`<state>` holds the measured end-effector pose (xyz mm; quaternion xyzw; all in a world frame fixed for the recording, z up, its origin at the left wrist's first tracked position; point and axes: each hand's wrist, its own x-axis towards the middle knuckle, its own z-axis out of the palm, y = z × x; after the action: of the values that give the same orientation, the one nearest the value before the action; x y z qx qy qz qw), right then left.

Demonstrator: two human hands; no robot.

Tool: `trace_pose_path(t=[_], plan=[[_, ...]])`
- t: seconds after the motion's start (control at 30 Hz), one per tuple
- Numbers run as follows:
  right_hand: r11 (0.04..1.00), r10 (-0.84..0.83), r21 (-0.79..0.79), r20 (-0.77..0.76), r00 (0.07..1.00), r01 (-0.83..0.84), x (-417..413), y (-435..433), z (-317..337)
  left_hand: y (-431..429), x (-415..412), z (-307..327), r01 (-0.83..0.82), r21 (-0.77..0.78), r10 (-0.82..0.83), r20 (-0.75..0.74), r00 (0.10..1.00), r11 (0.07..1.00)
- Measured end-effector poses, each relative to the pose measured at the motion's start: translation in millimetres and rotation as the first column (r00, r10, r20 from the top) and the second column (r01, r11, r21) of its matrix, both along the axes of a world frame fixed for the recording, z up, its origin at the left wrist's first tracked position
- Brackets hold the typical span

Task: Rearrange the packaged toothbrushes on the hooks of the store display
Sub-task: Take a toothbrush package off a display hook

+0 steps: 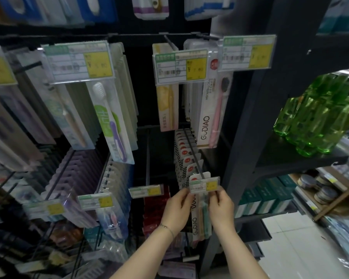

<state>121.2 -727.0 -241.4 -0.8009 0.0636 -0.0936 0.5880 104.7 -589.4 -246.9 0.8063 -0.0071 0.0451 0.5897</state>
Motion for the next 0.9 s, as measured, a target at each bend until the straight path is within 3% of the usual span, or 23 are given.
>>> trace_pose_path(t=[0.27, 0.53, 0.9], plan=[[1.000, 0.012, 0.019, -0.030, 0.999, -0.012, -2.2, -0.3, 7.9, -5.8, 30.5, 21.1, -0.064, -0.249, 0.058, -0.030, 0.998, 0.966], [0.999, 0.025, -0.020, -0.043, 0.999, -0.026, -0.7, -3.3, 12.5, -11.8, 42.3, 32.3, -0.050, -0.249, 0.055, 0.014, 0.998, 0.967], [0.999, 0.039, 0.009, -0.073, 0.997, -0.038, -0.4, -4.3, 18.7, -18.1, 40.7, 39.0, -0.115, -0.280, 0.106, -0.047, 0.993, 0.953]])
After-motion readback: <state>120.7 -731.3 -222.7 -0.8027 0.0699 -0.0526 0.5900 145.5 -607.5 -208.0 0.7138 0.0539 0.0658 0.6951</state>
